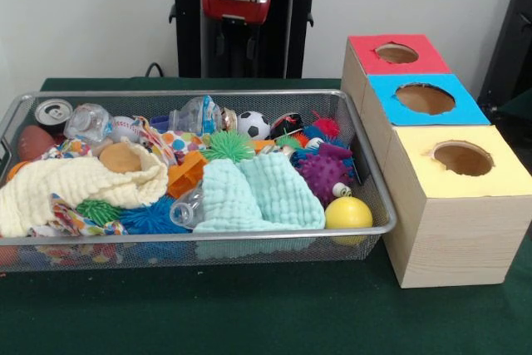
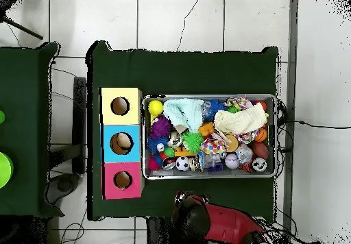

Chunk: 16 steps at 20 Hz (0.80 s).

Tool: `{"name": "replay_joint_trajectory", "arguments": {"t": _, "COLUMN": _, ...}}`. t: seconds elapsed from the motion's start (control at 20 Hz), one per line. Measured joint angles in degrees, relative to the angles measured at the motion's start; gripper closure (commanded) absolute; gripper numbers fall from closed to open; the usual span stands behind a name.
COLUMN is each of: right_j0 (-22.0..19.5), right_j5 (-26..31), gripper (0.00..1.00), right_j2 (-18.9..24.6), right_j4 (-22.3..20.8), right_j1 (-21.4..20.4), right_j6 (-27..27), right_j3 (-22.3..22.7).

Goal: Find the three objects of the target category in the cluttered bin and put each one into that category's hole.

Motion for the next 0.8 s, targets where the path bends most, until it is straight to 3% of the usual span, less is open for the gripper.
{"name": "replay_joint_trajectory", "arguments": {"t": 0.8, "right_j0": -1.2, "right_j5": 0.0, "gripper": 0.00, "right_j2": 0.1, "right_j4": 0.0, "right_j1": 1.7, "right_j6": 0.0, "right_j3": -2.2}}
